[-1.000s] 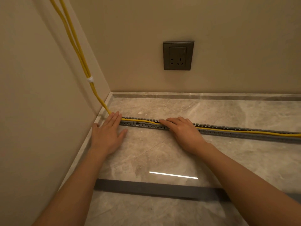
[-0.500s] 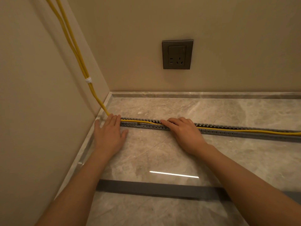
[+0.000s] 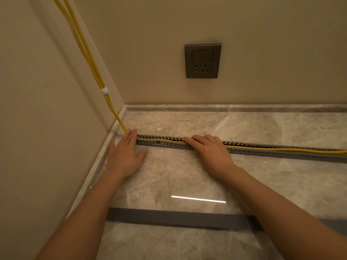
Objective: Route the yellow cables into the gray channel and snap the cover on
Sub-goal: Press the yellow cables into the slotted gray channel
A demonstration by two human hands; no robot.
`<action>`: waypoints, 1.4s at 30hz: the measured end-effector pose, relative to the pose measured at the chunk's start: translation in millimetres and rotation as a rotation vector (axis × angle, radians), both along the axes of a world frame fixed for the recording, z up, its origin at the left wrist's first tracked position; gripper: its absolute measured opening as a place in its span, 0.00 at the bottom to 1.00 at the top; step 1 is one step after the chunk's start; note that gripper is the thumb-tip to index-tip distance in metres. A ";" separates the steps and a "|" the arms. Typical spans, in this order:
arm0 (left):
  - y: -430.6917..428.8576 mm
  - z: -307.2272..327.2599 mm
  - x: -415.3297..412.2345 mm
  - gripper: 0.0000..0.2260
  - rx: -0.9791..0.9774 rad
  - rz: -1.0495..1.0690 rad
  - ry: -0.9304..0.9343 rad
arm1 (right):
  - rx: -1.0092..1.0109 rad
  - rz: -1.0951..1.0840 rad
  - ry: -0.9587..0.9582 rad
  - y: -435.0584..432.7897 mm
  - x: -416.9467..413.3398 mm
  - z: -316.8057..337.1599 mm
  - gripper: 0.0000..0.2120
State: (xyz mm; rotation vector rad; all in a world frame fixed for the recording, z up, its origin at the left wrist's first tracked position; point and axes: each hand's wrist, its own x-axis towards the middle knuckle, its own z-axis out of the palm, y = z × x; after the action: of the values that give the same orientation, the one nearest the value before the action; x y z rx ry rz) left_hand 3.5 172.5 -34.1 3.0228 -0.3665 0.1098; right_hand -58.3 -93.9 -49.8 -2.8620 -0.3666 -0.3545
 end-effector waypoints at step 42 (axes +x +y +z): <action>-21.3 1.7 24.3 0.26 -0.046 0.137 0.078 | 0.029 0.001 0.118 -36.7 -17.3 12.6 0.25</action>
State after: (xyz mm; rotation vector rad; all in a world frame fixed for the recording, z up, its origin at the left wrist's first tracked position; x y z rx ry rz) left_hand 27.7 151.2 -32.4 2.9938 -0.1479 0.0104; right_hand -75.7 -130.6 -37.2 -2.8379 -0.3385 -0.1872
